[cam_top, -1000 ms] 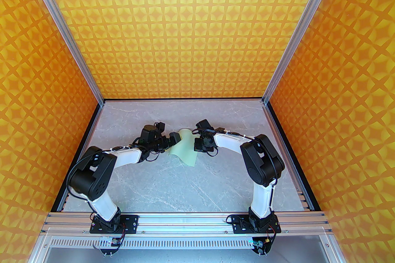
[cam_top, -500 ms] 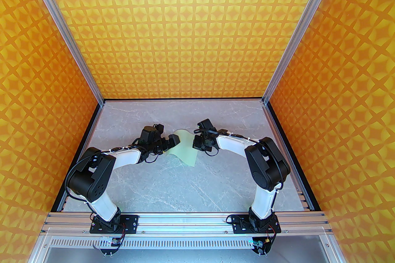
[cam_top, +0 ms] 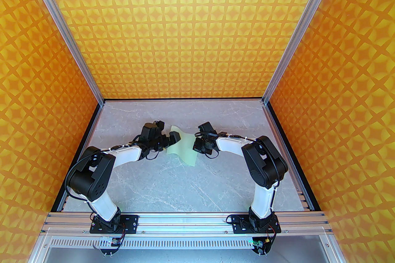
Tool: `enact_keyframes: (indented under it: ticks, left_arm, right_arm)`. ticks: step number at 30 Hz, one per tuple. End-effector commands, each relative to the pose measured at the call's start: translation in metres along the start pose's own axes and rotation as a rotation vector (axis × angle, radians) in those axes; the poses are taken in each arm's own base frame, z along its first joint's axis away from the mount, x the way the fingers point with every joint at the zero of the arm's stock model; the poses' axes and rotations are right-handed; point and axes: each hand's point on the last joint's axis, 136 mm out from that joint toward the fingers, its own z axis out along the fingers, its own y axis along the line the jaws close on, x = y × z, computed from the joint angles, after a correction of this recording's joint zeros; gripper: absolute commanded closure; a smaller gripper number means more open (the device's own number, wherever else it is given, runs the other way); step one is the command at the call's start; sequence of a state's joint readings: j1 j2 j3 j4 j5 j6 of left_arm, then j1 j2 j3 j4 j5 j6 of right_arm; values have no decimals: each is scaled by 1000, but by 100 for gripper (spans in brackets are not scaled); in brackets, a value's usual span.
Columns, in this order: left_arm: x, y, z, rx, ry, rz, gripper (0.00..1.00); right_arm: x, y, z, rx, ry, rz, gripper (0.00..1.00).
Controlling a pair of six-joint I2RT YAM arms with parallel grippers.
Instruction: Fold a paper plane with a square sheet of paper (fold left side to right side)
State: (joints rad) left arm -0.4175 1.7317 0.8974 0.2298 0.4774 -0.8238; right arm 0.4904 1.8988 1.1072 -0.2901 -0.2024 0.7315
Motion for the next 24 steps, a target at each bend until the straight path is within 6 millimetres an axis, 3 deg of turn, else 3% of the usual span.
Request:
enact_keyframes:
  ticks: [1,4,9,18,24]
  left_arm:
    - [-15,-2,5,0,-24,22,1]
    - [-16,-9,6,30,-16,30,1]
    - [0,-14,12,87,52,26,1]
    - [21,-33,25,225,104,-4,1]
    - [34,-45,33,249,133,3,1]
  right_arm:
    - [16,-24,14,79,54,-7,100]
    - [16,-24,13,81,52,-10,100]
    - [15,-23,12,78,50,-13,100]
    - [5,-3,4,6,24,-39,99]
    - [-6,9,-11,-69,-23,-32,90]
